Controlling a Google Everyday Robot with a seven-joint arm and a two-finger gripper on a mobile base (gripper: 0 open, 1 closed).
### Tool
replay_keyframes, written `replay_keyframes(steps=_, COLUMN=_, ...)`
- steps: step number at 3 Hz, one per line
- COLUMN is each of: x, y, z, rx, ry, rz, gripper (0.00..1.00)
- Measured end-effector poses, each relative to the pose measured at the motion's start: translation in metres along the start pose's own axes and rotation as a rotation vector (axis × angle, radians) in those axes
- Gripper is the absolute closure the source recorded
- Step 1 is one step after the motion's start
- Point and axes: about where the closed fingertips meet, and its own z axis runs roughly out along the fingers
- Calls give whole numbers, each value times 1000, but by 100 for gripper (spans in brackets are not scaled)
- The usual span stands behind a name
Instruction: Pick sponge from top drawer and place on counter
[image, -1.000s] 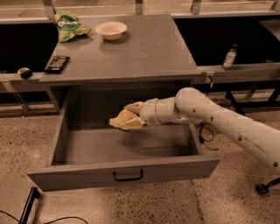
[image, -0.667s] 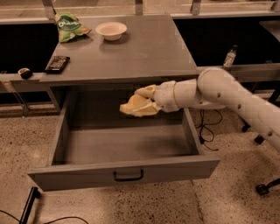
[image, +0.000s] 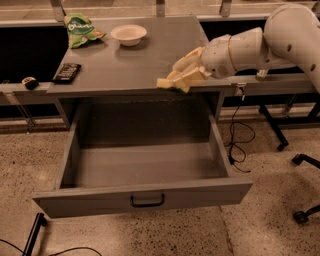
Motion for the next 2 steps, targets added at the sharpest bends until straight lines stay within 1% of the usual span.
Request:
replay_keyframes(steps=1, x=9, y=-56, z=16, rx=45, ry=3, rz=95, gripper=100)
replay_keyframes(steps=2, x=9, y=-130, z=37, rx=164, ry=-19, rz=153, gripper=100)
